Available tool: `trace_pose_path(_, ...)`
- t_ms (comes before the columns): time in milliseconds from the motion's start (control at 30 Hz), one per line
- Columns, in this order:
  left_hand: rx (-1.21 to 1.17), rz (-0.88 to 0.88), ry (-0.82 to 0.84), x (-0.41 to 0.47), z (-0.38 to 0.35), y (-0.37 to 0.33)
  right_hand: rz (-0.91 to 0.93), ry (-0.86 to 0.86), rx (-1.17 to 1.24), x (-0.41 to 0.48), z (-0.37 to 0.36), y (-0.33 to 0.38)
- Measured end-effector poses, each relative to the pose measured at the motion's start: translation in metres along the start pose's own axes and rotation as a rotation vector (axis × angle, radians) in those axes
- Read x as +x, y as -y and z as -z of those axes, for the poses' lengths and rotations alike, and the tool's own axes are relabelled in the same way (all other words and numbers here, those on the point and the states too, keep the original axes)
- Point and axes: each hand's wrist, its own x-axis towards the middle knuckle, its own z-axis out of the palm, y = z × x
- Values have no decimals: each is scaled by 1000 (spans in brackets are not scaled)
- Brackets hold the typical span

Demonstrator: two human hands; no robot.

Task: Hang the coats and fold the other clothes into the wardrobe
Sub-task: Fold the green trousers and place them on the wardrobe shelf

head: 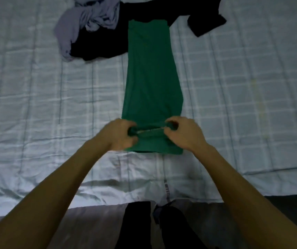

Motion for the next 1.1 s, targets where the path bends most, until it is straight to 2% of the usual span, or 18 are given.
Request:
trace_pose_path(67,42,-34,-464,15,13,9,77,-461,100,8,8,-2)
trace_pose_path(100,28,-20,-640,20,15,11,120,-594,105,12,10,-3)
trace_pose_path(133,-7,-4,-732,22,14,11,153,-640,86,16,9,-4)
trace_pose_path(167,-39,-1,-749,24,7,11,182,-628,57,20,5,-8)
trace_pose_path(300,0,-105,-580,18,-54,20,319,-491,-73,19,-38,-24)
trace_pose_path(400,190,-233,-339,8,-105,32,449,-270,-316,8,-86,-39)
trace_pose_path(467,276,-227,-234,9,-124,37,464,-132,-479,3,-109,-51)
trace_pose_path(533,315,-207,-228,19,-127,41,425,-80,-581,6,-117,-58)
trace_pose_path(633,322,-198,-247,37,-124,41,449,-110,-641,24,-113,-63)
trace_pose_path(800,196,-256,-344,43,-105,34,499,-236,-546,39,-95,-50)
trace_pose_path(867,99,-235,-205,30,-86,28,428,-116,-391,29,-84,-33)
trace_pose_path(900,75,-198,-75,21,-76,24,366,16,-316,21,-76,-24)
trace_pose_path(967,18,-125,263,4,-56,15,248,348,-288,8,-58,-12)
trace_pose_path(1000,-42,-85,415,0,-45,11,223,459,-287,4,-48,-7)
trace_pose_path(1033,-115,-56,503,-1,-32,7,198,510,-286,2,-38,-3)
trace_pose_path(1067,-165,-44,509,1,-20,5,181,480,-300,2,-28,2)
trace_pose_path(1100,-193,-49,403,7,-9,4,187,351,-324,5,-20,7)
